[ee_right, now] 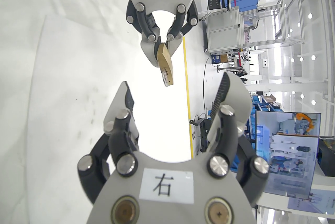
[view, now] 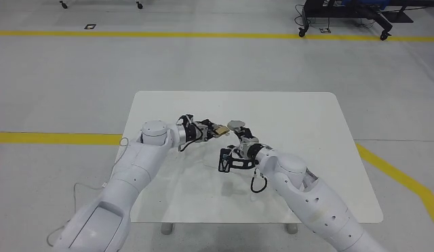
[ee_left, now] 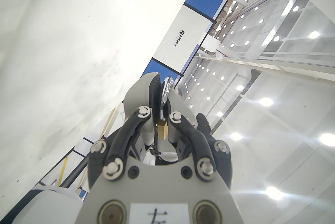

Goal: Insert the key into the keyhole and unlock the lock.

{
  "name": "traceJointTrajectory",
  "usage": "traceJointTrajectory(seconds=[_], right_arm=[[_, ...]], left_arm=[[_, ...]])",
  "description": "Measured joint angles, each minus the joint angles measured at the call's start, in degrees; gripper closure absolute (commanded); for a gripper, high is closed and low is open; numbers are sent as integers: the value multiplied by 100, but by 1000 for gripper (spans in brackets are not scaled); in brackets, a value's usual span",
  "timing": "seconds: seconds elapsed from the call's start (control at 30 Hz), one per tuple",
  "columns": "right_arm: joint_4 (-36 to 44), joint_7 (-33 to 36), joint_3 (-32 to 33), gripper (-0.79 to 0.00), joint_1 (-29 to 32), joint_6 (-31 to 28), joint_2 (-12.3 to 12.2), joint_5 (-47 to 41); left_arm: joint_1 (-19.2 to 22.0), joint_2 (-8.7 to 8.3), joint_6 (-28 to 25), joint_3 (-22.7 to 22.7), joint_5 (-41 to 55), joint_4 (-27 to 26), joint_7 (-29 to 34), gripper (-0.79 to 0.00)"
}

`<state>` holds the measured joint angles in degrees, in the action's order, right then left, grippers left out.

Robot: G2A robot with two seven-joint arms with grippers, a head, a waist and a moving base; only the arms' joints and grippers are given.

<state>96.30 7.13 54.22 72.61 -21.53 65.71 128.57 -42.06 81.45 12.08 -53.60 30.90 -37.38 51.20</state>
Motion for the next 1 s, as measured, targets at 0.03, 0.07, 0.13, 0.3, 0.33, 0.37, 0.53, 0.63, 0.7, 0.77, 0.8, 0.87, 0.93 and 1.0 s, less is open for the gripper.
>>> traceJointTrajectory(seconds=[0.03, 0.07, 0.13, 0.3, 0.33, 0.37, 0.53, 0.63, 0.7, 0.77, 0.8, 0.87, 0.93, 1.0], right_arm=[[5, -13, 13, -785, 9, 13, 2, -13], [14, -65, 63, -785, 36, 73, 4, -84], [37, -273, 294, -785, 152, 373, 3, -532], [-4, -1303, 854, -619, 488, 730, -31, -1811], [-40, -1521, 933, -465, 542, 735, -38, -1992], [-70, -1636, 964, -431, 567, 733, -42, -2064], [-272, -2006, 775, -385, 523, 557, -14, -2098], [-415, -2098, 634, -385, 436, 661, 21, -2022], [-476, -1968, 552, -369, 381, 865, 43, -1815], [-501, -1855, 440, -348, 339, 1029, 74, -1658], [-520, -1845, 412, -348, 317, 1053, 83, -1638], [-565, -1776, 372, -336, 261, 1095, 99, -1547], [-586, -1649, 325, -326, 214, 1162, 114, -1396], [-593, -1580, 277, -296, 186, 1206, 126, -1270]], left_arm=[[-17, -1, -102, -7, -31, -29, -67, 0], [-33, -4, -211, -15, -68, -56, -134, 0], [-77, -13, -527, -55, -138, -139, -319, 0], [-275, -35, -1374, -192, -157, -439, -568, 0], [-335, -41, -1521, -227, -128, -514, -574, 0], [-379, -45, -1615, -257, -89, -567, -560, 0], [-514, -88, -2035, -386, -104, -745, -433, 0], [-556, -103, -2074, -433, -105, -803, -376, 0], [-571, -110, -2076, -450, -127, -835, -358, 0], [-586, -117, -2081, -460, -170, -869, -335, 0], [-592, -120, -2079, -464, -186, -881, -324, 0], [-600, -125, -2065, -466, -226, -905, -293, 0], [-599, -129, -2048, -461, -285, -920, -269, 0], [-598, -130, -2026, -456, -324, -930, -268, 0]])
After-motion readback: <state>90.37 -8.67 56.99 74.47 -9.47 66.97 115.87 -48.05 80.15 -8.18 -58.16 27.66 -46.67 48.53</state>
